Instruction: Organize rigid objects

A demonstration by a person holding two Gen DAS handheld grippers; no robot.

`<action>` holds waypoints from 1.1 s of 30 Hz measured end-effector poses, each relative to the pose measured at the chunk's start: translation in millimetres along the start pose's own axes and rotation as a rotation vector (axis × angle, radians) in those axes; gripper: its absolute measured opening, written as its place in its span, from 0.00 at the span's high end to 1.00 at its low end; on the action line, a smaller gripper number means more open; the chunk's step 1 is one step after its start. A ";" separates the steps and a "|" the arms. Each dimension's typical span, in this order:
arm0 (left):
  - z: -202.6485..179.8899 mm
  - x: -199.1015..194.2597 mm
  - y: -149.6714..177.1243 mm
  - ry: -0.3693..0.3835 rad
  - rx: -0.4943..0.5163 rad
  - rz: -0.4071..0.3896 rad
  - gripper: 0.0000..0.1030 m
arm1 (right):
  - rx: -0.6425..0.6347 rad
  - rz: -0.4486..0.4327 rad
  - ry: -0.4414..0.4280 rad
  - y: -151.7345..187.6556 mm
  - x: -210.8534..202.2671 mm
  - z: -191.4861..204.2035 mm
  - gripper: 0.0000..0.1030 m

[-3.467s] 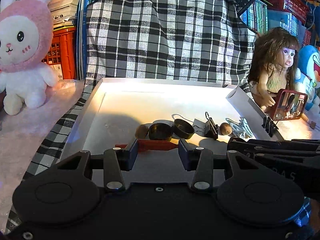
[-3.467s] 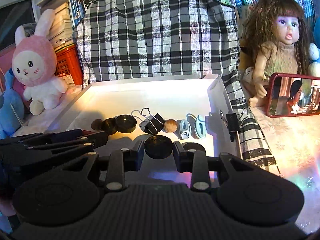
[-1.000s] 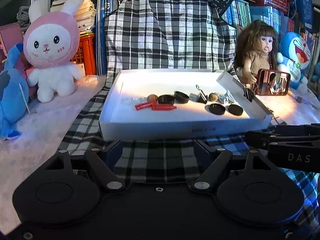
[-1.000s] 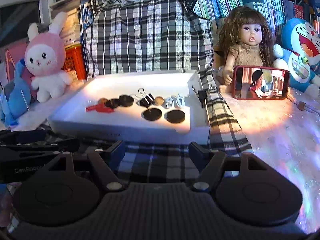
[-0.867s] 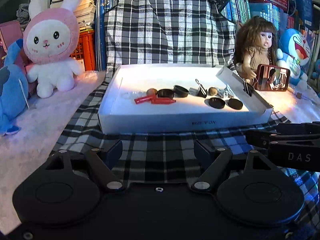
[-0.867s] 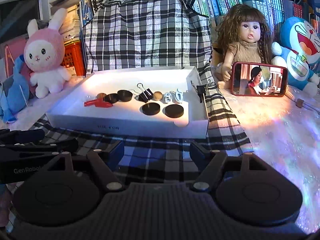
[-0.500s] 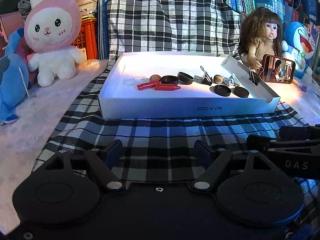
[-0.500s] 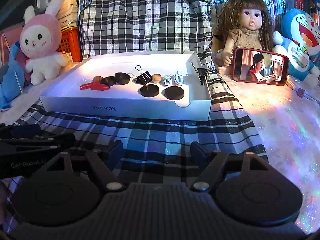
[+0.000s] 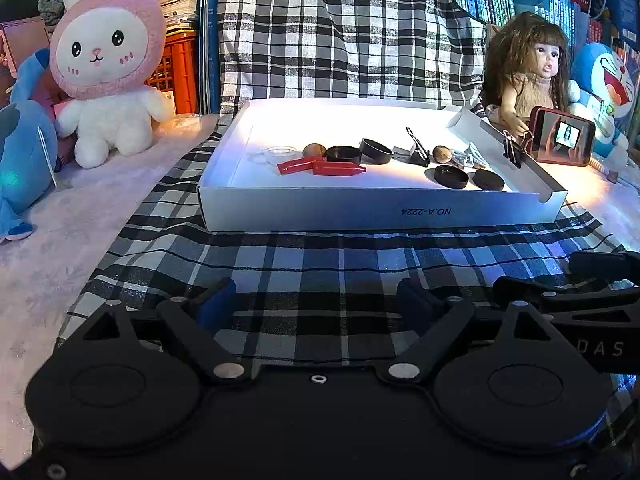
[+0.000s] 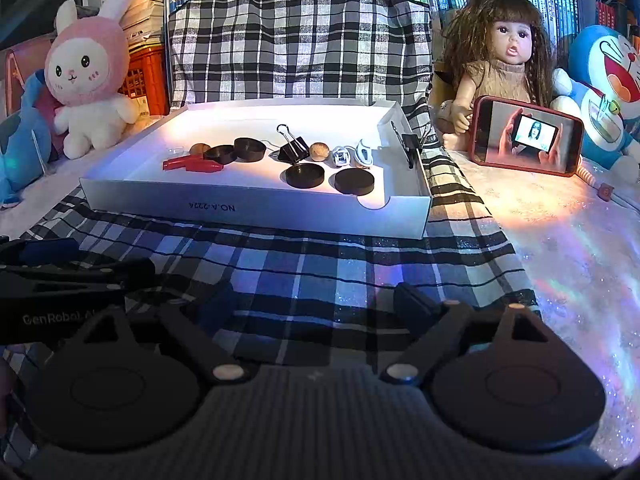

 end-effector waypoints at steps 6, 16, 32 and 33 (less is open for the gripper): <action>2.2 0.4 0.4 -0.002 -0.011 0.002 0.13 | 0.001 0.011 0.014 2.1 1.2 -0.4 0.03; 4.3 3.0 1.4 -0.030 -0.018 0.014 0.04 | 0.006 0.018 0.027 3.3 2.2 -1.5 0.00; 5.4 4.3 1.8 -0.044 -0.021 0.020 0.00 | 0.006 0.018 0.028 3.9 2.7 -1.3 0.00; 5.5 4.3 2.0 -0.044 -0.021 0.020 0.00 | 0.006 0.018 0.028 4.0 2.9 -1.2 0.00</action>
Point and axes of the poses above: each gripper's, at about its wrist camera, not at the fingertips, and x roughly the way its jaws point, z to its left, y to its underside, the point moved 2 cm from there along x, roughly the way its jaws point, and after that the axes turned 13 degrees about -z, right-handed, at the moved point
